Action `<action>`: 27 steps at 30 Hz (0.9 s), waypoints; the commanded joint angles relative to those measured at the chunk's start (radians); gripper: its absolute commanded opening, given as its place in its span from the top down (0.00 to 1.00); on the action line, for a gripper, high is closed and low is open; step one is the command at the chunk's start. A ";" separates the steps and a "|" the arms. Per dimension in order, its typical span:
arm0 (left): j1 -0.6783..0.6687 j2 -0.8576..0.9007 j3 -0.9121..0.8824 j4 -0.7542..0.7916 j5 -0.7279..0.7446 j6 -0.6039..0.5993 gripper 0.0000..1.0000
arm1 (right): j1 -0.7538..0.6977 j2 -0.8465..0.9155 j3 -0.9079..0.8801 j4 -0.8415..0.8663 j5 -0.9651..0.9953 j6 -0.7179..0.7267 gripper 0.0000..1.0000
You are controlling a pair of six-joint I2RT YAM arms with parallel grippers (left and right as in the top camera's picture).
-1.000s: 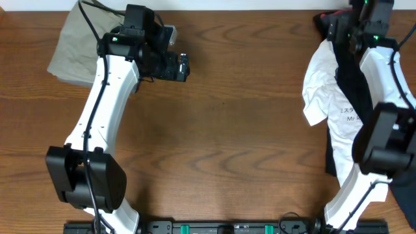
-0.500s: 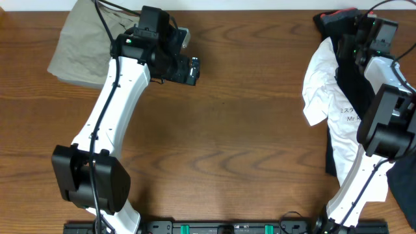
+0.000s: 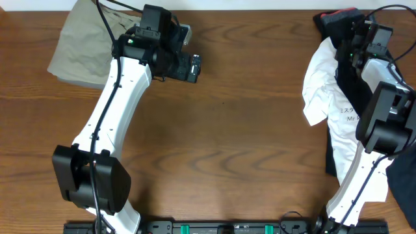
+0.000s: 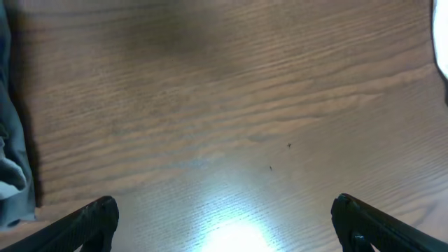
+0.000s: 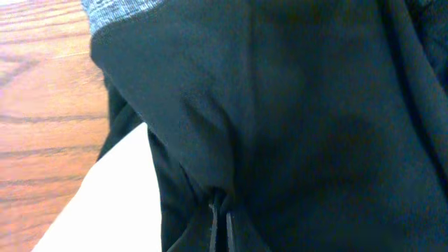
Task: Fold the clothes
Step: 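Reach the right gripper to the black trousers' waistband and grasp it, then drag the black trousers leftward with the right gripper onto the table center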
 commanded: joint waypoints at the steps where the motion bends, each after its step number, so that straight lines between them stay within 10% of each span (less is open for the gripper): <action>1: 0.000 -0.001 0.003 0.016 -0.010 0.006 0.02 | -0.002 -0.123 0.013 -0.037 -0.068 0.030 0.99; 27: 0.203 -0.312 0.004 -0.122 -0.010 -0.084 0.02 | 0.484 -0.521 0.013 -0.531 -0.262 -0.076 0.99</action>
